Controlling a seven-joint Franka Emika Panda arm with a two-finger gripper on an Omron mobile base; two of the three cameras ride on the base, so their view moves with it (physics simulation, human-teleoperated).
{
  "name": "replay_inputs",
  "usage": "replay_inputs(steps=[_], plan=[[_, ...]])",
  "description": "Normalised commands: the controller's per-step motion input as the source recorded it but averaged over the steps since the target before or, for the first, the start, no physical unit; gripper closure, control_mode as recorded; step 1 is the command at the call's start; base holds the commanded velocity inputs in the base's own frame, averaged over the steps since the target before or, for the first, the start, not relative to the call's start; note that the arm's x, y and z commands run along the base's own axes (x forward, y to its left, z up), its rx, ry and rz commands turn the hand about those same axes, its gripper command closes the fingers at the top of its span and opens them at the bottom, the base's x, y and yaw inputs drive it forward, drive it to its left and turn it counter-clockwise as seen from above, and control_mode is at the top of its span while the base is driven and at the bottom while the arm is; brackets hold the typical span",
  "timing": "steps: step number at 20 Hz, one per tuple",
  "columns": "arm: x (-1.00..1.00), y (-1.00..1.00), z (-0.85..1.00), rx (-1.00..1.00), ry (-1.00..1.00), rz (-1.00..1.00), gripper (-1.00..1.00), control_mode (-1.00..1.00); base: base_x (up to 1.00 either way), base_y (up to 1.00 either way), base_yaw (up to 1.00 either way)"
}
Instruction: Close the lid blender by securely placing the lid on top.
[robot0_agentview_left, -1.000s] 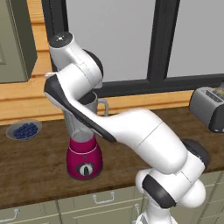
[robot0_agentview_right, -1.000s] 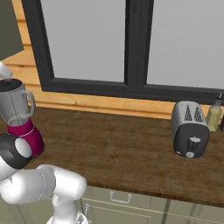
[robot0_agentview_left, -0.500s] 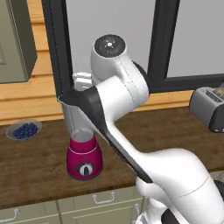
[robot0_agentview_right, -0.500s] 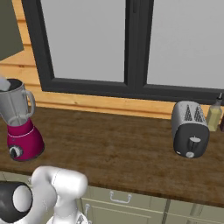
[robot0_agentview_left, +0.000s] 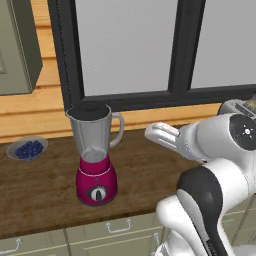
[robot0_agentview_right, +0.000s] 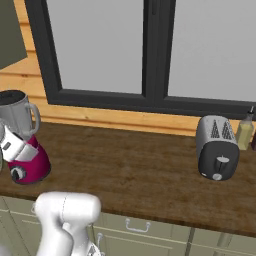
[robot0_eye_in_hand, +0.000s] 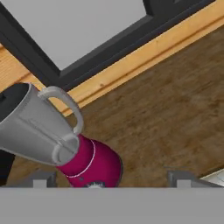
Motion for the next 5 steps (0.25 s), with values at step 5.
replay_inputs(steps=[5], plan=[[-1.00,-1.00,-0.43,0.12,-0.22,0.01,-1.00,-1.00,0.00,0.00,0.00]])
